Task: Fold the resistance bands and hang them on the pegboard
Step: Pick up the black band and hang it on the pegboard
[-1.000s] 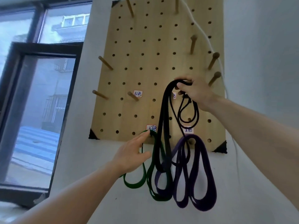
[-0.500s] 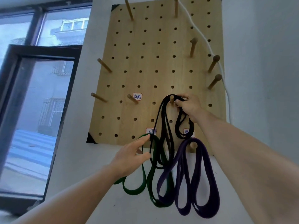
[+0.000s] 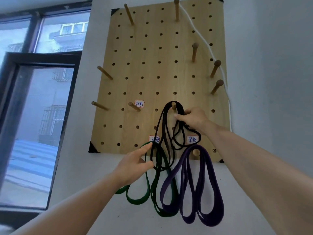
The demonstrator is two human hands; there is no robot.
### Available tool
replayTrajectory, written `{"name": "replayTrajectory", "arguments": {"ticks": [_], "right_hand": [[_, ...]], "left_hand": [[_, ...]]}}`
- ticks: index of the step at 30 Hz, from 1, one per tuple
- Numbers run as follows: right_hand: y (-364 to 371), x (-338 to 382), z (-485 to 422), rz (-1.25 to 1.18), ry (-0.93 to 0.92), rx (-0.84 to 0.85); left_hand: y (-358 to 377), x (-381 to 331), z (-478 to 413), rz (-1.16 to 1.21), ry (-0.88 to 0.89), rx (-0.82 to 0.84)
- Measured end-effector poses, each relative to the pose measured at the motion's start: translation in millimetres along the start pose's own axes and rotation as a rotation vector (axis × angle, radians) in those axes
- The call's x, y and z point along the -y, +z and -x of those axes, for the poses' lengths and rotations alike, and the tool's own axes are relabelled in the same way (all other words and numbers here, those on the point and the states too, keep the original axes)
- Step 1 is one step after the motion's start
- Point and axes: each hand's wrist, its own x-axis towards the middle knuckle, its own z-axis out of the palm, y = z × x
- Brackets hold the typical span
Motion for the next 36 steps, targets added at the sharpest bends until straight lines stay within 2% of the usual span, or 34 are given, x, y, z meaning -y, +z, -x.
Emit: {"name": "replayTrajectory", "arguments": {"ticks": [4,8,11,20,23,27,31,36], "right_hand": [[2,7,-7,0.066,-0.004,-0.095],[-1,8,-8,-0.219,0.128,0.008],[-5,4,-5,-0.341,0.195,0.068],[-28,-25,-1,-0.536,0.28,-0.209],[-21,-37,13,-0.509,0.322,-0.108],[-14,-26,24,-0.538,0.284,0.013],[-22,-26,26,-0.434,0.229,-0.07],[-40,-20,68,-0.21,0.05,-0.199]], "left_hand": [[-1,-2,0,0.01,-0.014,0.01],[-3,-2,0,0.021,0.008,0.019],[-2,2,-1,0.027,0.019,0.008],[-1,4,-2,0.012,0.035,-0.007],[-1,2,0,0.008,0.02,-0.003],[-1,-4,2,-0.005,0.006,0.004],[-3,-12,2,-0.085,-0.043,0.025],[-4,-24,17,-0.118,-0.016,-0.02]]}}
